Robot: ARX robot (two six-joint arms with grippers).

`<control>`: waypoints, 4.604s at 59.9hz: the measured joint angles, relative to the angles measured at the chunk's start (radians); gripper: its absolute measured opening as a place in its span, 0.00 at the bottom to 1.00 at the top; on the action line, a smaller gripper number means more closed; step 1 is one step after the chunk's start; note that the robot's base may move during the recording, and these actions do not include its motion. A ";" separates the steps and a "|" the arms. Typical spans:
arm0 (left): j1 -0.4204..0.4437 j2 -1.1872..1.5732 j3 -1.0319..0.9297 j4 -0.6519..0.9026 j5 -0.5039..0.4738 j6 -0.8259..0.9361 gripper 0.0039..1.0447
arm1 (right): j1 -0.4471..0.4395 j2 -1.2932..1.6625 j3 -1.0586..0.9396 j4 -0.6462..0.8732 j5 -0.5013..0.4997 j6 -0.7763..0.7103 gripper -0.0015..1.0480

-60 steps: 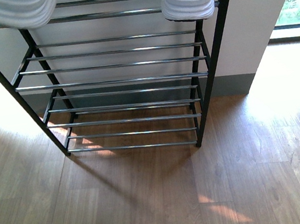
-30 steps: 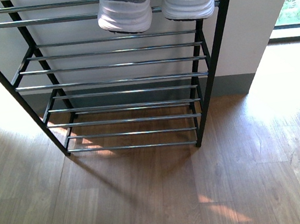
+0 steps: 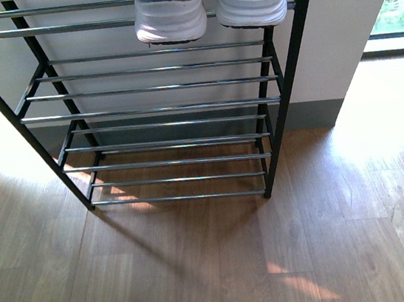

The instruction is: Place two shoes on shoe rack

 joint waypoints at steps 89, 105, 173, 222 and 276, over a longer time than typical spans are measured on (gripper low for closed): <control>0.373 -1.220 -1.483 0.650 0.206 0.507 0.01 | 0.000 0.000 0.000 0.000 0.000 0.000 0.91; 0.452 -1.371 -1.553 0.575 0.282 0.508 0.01 | 0.000 0.000 0.000 0.000 0.000 0.000 0.91; 0.452 -1.938 -1.593 0.066 0.282 0.509 0.01 | 0.000 0.000 0.000 0.000 0.000 0.000 0.91; 0.453 -2.122 -1.593 -0.135 0.282 0.508 0.33 | 0.000 0.000 0.000 0.000 0.000 0.000 0.91; 0.453 -2.123 -1.593 -0.135 0.282 0.510 0.91 | 0.000 0.000 0.000 0.000 0.001 0.000 0.91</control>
